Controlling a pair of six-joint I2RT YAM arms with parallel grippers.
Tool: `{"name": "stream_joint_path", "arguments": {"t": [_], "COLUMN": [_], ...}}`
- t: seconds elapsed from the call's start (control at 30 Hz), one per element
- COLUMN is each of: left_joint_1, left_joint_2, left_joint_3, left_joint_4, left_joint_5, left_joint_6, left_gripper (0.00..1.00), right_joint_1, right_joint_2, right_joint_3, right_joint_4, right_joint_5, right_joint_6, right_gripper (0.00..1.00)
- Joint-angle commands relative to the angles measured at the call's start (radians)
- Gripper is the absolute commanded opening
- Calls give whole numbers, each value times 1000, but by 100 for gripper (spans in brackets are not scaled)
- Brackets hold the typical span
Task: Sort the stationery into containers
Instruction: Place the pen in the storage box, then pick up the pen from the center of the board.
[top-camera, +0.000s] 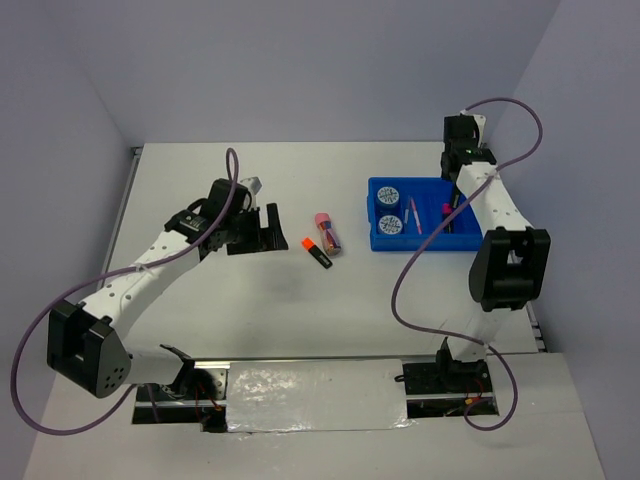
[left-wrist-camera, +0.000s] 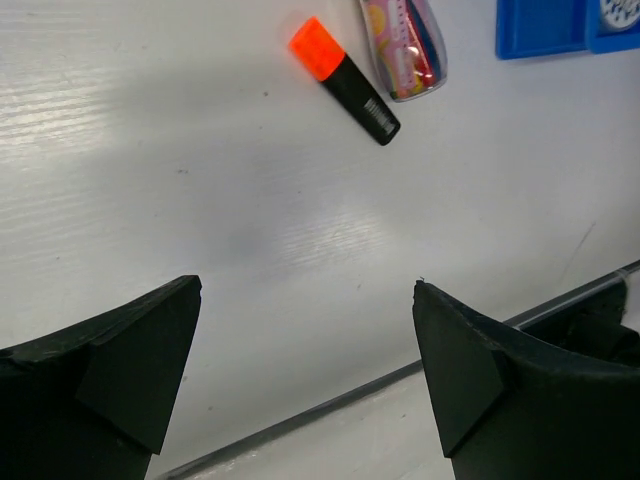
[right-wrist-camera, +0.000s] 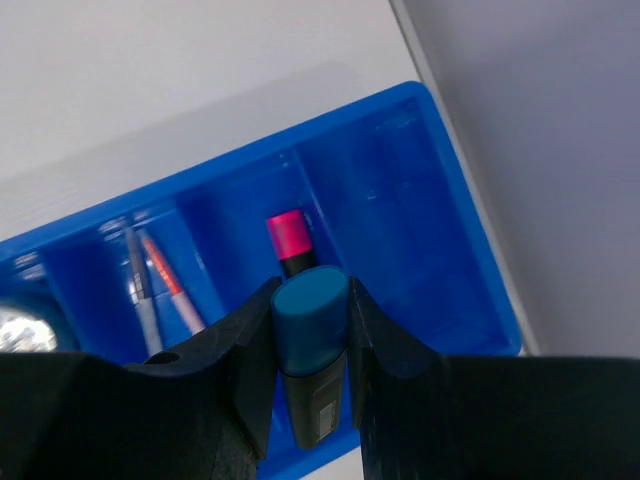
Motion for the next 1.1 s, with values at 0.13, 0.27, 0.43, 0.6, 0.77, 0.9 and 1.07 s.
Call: {"name": "stream_joint_path", "arguments": {"t": [0.13, 0.27, 0.43, 0.6, 0.77, 0.9, 1.07], "left_joint_1": [-5, -5, -26, -91, -186, -204, -218], "left_joint_2": [-35, 11, 77, 204, 359, 483, 617], "left_joint_3": [28, 59, 95, 186, 290, 361, 443], "left_joint_4": [-25, -38, -48, -64, -98, -119, -205], "left_joint_5": [-55, -70, -130, -228, -349, -361, -429], "left_joint_6": [46, 28, -66, -188, -316, -429, -554], "left_gripper": [99, 99, 99, 99, 99, 99, 88], "right_joint_1": [-35, -37, -43, -45, -31, 26, 95], "right_joint_2": [122, 168, 189, 136, 6, -242, -393], "right_joint_3": [103, 103, 166, 196, 203, -14, -142], "right_joint_4": [11, 22, -13, -45, -139, -70, -47], "right_joint_5": [9, -22, -76, -111, -217, -346, -472], "right_joint_6": [-68, -57, -42, -34, 73, 134, 173], "right_gripper": [5, 33, 51, 100, 100, 100, 100]}}
